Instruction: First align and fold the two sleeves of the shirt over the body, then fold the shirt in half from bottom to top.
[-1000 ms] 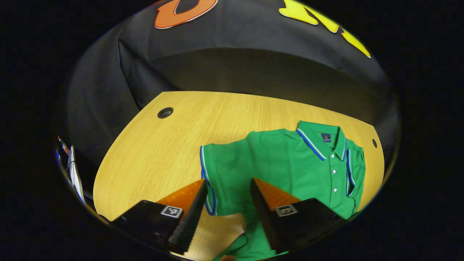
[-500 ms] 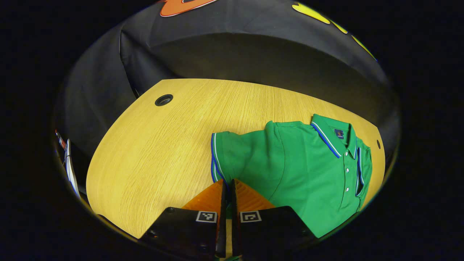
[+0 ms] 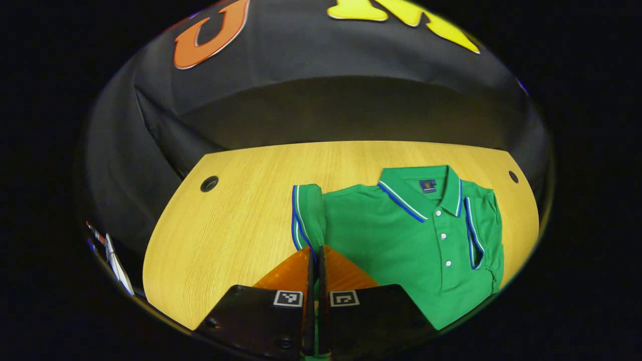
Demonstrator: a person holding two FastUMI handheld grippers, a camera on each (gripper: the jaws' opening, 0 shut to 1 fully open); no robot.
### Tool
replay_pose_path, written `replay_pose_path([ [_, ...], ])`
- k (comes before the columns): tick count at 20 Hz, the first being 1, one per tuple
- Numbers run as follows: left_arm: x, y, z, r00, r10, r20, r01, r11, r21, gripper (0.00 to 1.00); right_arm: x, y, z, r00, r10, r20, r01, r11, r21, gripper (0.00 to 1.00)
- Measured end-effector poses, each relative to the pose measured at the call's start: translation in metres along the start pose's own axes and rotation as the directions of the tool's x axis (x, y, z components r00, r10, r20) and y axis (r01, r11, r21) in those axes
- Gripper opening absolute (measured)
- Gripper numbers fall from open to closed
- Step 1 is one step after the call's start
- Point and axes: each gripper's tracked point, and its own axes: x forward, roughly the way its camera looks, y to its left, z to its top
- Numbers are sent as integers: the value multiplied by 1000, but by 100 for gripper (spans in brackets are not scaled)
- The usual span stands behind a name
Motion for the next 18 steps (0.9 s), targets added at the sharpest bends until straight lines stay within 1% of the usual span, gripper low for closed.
replay_pose_path([
  [2, -5, -35, 0, 999, -47, -14, 48, 999, 18, 7, 0, -4, 1, 1000, -10, 4, 10, 1000, -2, 94],
  [3, -9, -50, -2, 998, -69, -12, 69, 997, 31, 31, -1, -6, 3, 1000, -13, 8, 13, 1000, -5, 95],
  [4, -16, -56, 5, 998, -54, 19, 53, 998, 40, 54, -2, -7, 5, 1000, -15, 12, 15, 1000, -8, 94],
  [5, -32, -56, 14, 998, -39, 54, 36, 998, 43, 77, -3, -9, 5, 1000, -20, 14, 20, 1000, -10, 95],
  [6, -49, -64, 21, 994, -63, 87, 60, 997, 44, 100, -3, -10, 6, 1000, -23, 12, 24, 1000, -13, 94],
  [8, -79, -77, 28, 982, -105, 155, 103, 994, 25, 99, -5, -11, 8, 999, -29, 13, 29, 1000, -11, 95],
  [10, -112, -76, 32, 967, -114, 227, 116, 993, 1, 99, -11, -10, 15, 999, -32, 23, 32, 999, -4, 95],
  [12, -147, -70, 33, 945, -123, 304, 130, 991, -3, 99, -20, -7, 24, 999, -36, 35, 36, 999, 0, 94],
  [16, -202, -45, 6, 906, -97, 412, 128, 991, -49, 99, -42, 5, 41, 997, -45, 56, 46, 999, -11, 95],
  [18, -220, -30, -23, 894, -83, 440, 124, 990, -63, 99, -55, 15, 52, 997, -41, 70, 39, 999, 21, 96],
])
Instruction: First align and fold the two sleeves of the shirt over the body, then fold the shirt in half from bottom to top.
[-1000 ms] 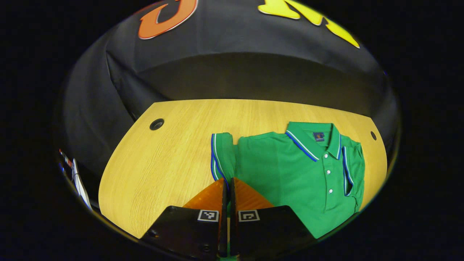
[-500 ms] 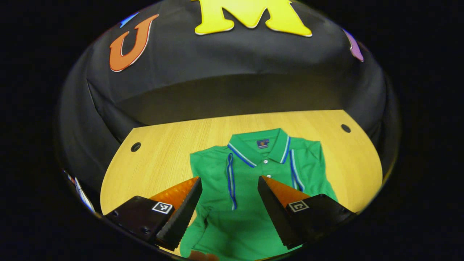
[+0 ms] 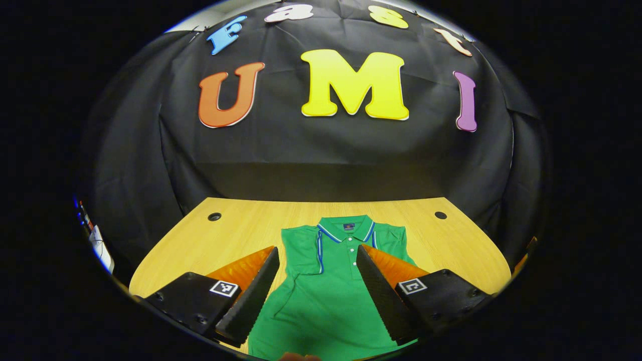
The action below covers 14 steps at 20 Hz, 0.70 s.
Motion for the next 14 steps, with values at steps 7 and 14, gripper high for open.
replay_pose_path([
  [7, -85, 37, -83, 999, 5, 40, -7, 998, 55, 99, -48, 3, -4, 999, -33, -25, 34, 999, 27, 94],
  [14, -121, 77, -201, 988, -7, -152, -3, 998, -66, 100, -84, -8, -79, 982, -54, -182, 36, 994, -99, 96],
])
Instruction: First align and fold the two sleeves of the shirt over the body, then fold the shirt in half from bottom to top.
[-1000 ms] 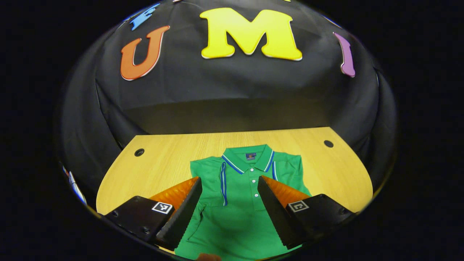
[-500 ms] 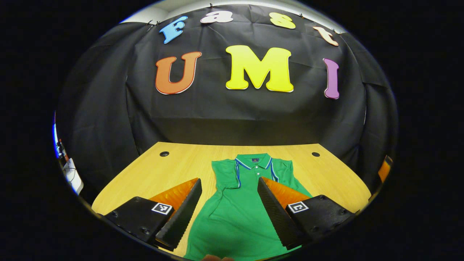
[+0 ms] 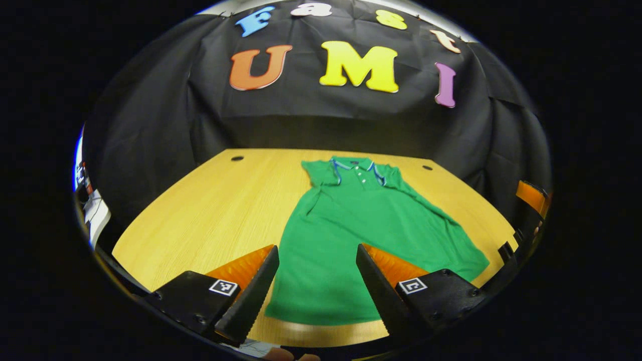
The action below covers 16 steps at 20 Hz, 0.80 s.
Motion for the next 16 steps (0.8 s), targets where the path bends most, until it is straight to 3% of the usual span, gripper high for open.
replay_pose_path([
  [4, 9, 21, -26, 998, 19, -55, -22, 998, -59, 100, 8, -2, -51, 994, -19, -106, 27, 997, 72, 97],
  [8, 10, 23, -57, 990, 10, -144, -14, 999, -30, 100, 21, 3, -115, 962, 5, -272, 10, 999, 53, 96],
  [11, 10, 24, -59, 991, 38, -127, -35, 999, 28, 100, 25, -4, -138, 942, -17, -334, 28, 999, 28, 94],
  [15, 16, 24, -57, 997, 31, -70, -29, 999, 35, 100, 23, -7, -156, 922, -24, -387, 38, 999, 27, 96],
  [16, 19, 22, -53, 999, 29, -29, -28, 999, 38, 100, 26, -8, -152, 930, -26, -367, 42, 998, 35, 98],
])
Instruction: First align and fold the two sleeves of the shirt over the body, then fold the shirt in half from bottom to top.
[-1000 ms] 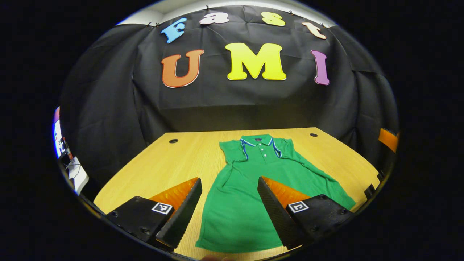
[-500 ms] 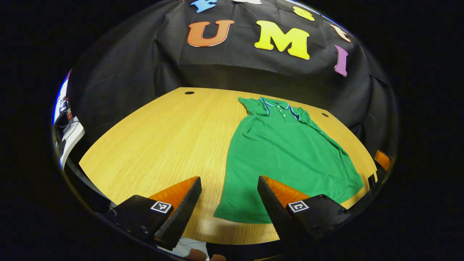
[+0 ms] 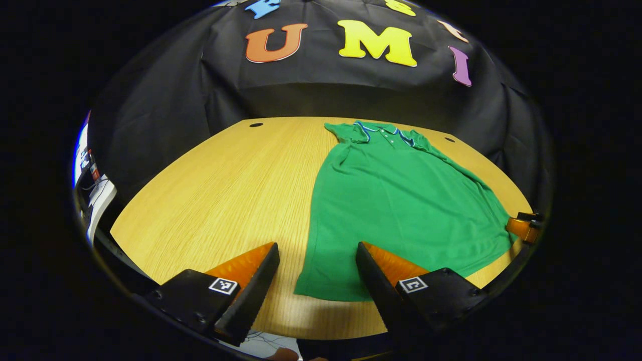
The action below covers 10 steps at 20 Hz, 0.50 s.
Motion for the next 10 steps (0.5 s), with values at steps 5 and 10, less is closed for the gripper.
replay_pose_path([
  [5, 1, 0, -2, 999, 5, 50, -6, 1000, 28, 99, -2, 4, -3, 1000, 10, -25, -10, 1000, -24, 100],
  [10, -5, 0, -5, 1000, 14, 23, -15, 1000, 18, 87, -8, 13, -6, 999, 37, -16, -38, 999, -39, 96],
])
